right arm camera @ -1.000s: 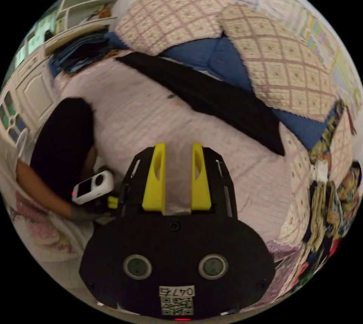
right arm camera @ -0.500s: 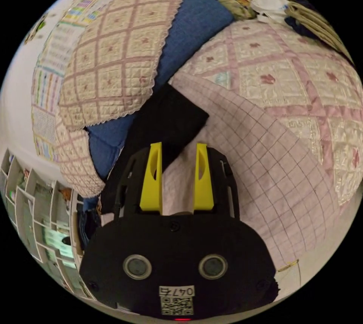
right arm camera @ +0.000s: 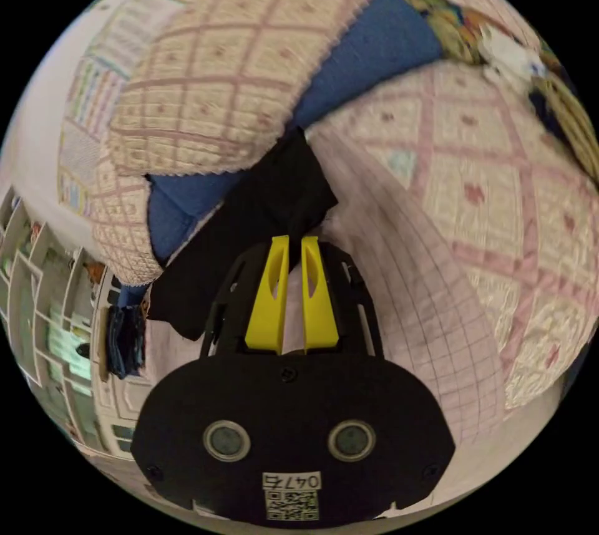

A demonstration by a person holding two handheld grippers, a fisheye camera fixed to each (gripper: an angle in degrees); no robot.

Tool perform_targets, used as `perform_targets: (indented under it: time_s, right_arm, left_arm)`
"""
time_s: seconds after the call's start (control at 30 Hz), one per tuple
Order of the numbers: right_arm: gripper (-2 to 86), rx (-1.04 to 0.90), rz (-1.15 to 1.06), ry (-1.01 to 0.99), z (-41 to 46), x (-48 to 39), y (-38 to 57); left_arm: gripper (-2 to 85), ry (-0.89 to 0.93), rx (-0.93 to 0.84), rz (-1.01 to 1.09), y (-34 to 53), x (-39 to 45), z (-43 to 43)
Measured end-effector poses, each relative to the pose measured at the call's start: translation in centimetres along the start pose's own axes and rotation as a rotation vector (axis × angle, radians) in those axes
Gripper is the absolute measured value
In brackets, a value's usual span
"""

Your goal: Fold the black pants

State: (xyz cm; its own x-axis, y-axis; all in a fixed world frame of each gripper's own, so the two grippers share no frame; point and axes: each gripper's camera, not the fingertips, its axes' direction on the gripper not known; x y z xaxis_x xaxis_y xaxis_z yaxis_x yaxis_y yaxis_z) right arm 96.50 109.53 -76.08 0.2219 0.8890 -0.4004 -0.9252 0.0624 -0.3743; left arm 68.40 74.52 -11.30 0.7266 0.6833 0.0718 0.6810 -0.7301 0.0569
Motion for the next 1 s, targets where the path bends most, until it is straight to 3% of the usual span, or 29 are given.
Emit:
perform_targets:
  time_s: [0.2, 0.33, 0.43, 0.5, 0.6, 0.7, 0.8, 1.0]
  right_arm:
    - [0.1, 0.053, 0.110, -0.110, 3.1, 8.2, 1.8]
    - [0.5, 0.050, 0.122, -0.137, 4.4, 11.3, 1.5]
    - [2.3, 0.044, 0.086, -0.135, 5.1, 12.6, 1.0]
    - [4.0, 0.036, 0.066, -0.147, 5.6, 13.4, 0.6]
    - [6.4, 0.017, 0.060, -0.193, 6.4, 14.8, 0.1]
    - [7.0, 0.006, 0.053, -0.200, 7.2, 15.9, -0.2]
    - [6.8, -0.001, 0.048, -0.187, 8.0, 16.8, -0.5]
    - [5.9, -0.007, 0.030, -0.165, 9.6, 18.2, -1.2]
  left_arm:
    - [-1.0, 0.041, 0.238, 0.255, 8.8, 3.8, -1.5]
    - [-1.0, 0.062, 0.410, 0.217, 11.8, 1.8, -6.1]
    - [-0.9, 0.084, 0.623, 0.054, 14.5, -6.5, -14.8]
    - [-0.8, 0.090, 0.752, -0.185, 19.5, -18.6, -20.5]
    - [-0.7, -0.015, 0.797, -0.537, 29.2, -35.1, -22.5]
    - [-0.7, 0.019, 0.854, -0.826, 41.0, -48.1, -20.5]
    - [-0.2, 0.008, 0.872, -0.951, 49.6, -55.3, -16.6]
    - [4.9, 0.063, 0.844, -1.028, 61.3, -61.4, -4.4]
